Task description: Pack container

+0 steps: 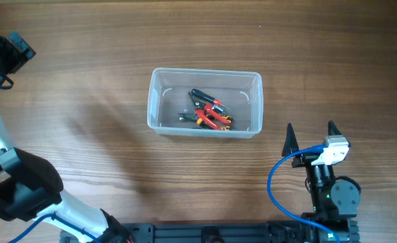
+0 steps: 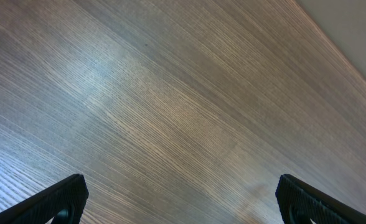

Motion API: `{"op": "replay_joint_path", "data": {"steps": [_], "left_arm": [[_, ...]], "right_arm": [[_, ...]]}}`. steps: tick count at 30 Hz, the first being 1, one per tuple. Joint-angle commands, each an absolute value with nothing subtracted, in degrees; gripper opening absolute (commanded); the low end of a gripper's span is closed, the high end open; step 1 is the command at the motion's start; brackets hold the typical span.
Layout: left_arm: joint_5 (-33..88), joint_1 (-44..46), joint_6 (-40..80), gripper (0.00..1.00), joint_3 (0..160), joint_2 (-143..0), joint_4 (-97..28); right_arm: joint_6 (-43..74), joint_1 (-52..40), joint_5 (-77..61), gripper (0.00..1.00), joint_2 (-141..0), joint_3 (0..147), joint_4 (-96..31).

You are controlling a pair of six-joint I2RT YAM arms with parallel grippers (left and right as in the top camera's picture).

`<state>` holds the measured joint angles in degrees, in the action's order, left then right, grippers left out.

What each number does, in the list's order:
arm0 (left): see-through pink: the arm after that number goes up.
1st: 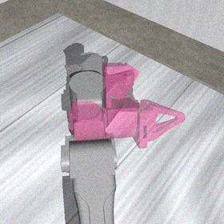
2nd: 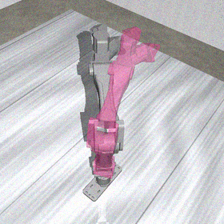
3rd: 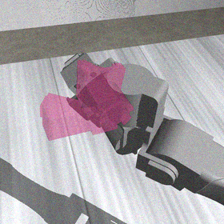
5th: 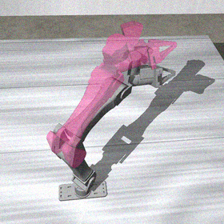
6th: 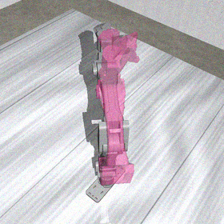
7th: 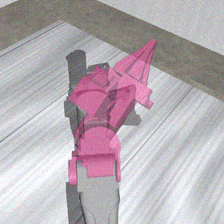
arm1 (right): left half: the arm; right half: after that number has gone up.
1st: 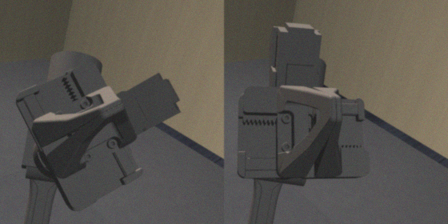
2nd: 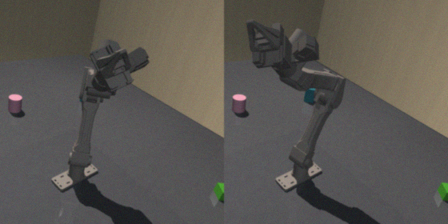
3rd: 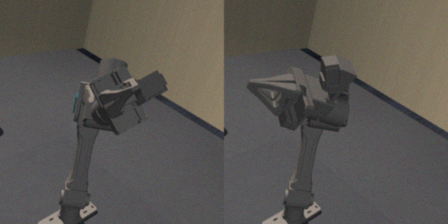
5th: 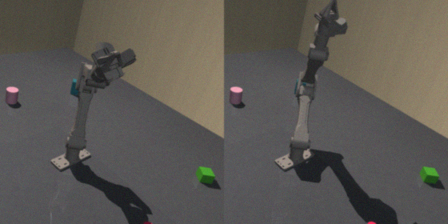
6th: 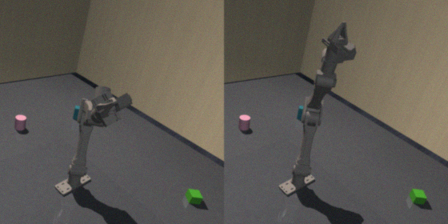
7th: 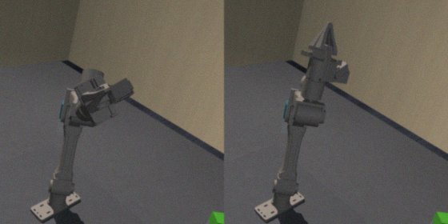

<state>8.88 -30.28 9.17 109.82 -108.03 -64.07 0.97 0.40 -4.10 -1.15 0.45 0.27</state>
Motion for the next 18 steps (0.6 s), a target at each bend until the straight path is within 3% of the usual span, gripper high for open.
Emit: {"op": "replay_joint_path", "data": {"steps": [1, 18], "left_arm": [[9.2, -30.1, 9.7, 1.00, 109.6, -107.9, -63.9], [7.2, -30.2, 9.3, 1.00, 109.6, -106.3, -63.4]], "right_arm": [[0.1, 0.2, -5.0, 1.00, -0.1, 0.3, 0.4], [0.1, 0.2, -5.0, 1.00, -0.1, 0.3, 0.4]]}}
